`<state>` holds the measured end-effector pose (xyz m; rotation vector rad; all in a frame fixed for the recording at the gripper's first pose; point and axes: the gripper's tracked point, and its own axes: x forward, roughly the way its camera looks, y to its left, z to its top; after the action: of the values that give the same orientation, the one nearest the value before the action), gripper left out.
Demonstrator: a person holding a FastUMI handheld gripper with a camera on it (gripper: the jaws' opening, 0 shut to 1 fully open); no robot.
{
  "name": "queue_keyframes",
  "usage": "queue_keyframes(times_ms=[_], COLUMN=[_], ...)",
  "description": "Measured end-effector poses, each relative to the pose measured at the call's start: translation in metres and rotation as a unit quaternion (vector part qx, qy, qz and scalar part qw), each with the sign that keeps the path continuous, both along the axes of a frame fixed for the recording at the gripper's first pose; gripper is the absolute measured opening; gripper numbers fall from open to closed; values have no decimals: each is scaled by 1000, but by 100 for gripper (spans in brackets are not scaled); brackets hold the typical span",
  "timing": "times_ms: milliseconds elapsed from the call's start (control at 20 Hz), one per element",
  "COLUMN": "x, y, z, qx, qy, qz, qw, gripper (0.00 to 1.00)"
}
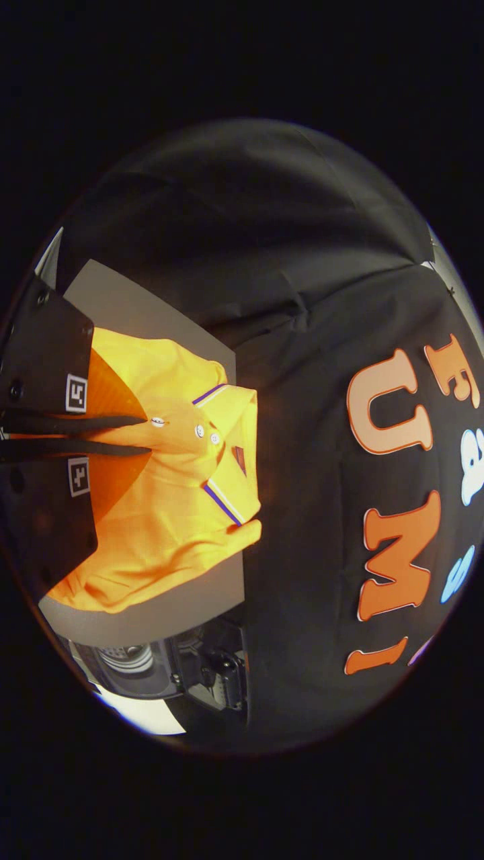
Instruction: Put the clothes into the washing machine and then close the washing machine lid.
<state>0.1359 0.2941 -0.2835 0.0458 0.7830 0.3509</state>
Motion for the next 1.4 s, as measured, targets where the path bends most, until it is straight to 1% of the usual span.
queue_keyframes(times_ms=[100,300,450,650,850,1050,1250,1400], x=[1,11,12,12,11,15,19,25], y=[-8,-21,-41,-92,-149,-210,-274,-303], z=[16,28,41,73,92,92,72,44], qx=[-2,17,29,29,27,21,9,7], qy=[-21,-42,-59,-87,-104,-96,-83,-60], qz=[-5,-33,-58,-99,-144,-176,-174,-170], qw=[1000,998,996,991,984,979,981,984], gripper=[11,11,11,11,11,11,11,11])
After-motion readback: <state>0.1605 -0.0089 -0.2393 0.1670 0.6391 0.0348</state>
